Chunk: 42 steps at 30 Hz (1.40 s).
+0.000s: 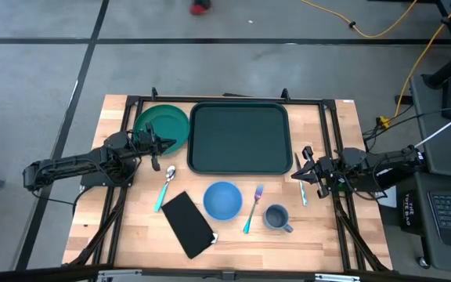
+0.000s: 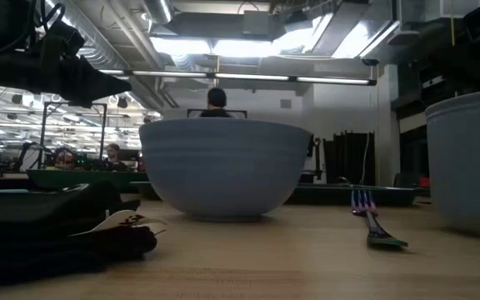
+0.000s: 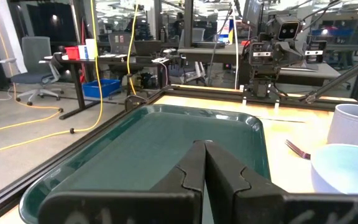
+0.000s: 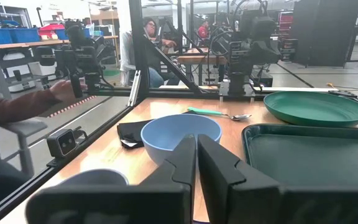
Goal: Set up tray
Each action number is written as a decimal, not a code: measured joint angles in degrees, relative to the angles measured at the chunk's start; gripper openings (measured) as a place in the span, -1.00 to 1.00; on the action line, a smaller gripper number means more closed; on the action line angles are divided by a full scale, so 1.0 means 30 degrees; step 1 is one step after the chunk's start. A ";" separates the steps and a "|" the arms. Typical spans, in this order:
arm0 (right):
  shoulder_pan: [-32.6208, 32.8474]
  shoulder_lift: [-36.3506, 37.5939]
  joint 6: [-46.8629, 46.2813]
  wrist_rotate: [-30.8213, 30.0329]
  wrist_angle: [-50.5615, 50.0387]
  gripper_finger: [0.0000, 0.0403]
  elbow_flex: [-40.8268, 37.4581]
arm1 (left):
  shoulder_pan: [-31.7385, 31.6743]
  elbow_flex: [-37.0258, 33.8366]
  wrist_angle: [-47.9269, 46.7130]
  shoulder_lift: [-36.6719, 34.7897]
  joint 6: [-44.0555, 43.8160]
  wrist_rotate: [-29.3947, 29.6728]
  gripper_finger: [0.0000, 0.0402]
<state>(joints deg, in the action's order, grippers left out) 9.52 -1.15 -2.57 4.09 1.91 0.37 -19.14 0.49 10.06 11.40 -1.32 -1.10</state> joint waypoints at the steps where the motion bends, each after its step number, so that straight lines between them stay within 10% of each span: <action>1: 0.0001 -0.0003 0.0000 -0.0005 0.0000 -0.89 0.0004 | 0.0000 0.0000 -0.0001 0.0000 0.0000 0.0000 -0.98; 42: -0.0007 -0.2233 -0.0788 -0.3881 0.0081 -0.98 0.1959 | 0.0007 0.0637 -0.0012 0.0084 -0.0816 -0.1482 -0.99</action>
<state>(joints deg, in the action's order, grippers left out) 9.50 -7.85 -4.93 -7.55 2.16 6.25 -19.11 2.40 10.02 11.65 -3.77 -5.55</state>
